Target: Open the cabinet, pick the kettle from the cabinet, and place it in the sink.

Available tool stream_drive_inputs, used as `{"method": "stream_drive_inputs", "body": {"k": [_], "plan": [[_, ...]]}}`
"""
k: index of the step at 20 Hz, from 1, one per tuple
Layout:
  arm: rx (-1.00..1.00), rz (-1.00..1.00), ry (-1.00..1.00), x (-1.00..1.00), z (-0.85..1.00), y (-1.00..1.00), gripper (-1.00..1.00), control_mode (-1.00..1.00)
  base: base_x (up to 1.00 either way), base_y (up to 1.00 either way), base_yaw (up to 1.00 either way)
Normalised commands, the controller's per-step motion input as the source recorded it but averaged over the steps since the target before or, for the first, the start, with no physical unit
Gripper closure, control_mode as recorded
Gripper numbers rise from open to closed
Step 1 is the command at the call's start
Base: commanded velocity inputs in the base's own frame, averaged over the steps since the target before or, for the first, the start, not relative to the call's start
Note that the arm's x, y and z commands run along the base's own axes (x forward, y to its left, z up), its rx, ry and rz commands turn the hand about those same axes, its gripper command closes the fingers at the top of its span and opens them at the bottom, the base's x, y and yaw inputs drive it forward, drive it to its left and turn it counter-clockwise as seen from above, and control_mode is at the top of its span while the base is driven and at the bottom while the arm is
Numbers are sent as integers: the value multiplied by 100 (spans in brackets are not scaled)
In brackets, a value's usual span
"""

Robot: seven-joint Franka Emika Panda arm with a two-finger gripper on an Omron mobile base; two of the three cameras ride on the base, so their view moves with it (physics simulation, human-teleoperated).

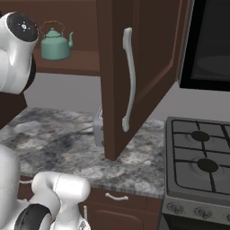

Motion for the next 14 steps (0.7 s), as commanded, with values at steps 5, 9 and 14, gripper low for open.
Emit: {"method": "stream_drive_inputs", "body": {"k": [5,9,14], "plan": [[1,12,0,28,-5,34,-100,-100,0,0,0],[3,19,0,21,-6,28,-100,-100,0,0,0],[2,17,0,16,-13,36,-100,-100,0,0,0]]}}
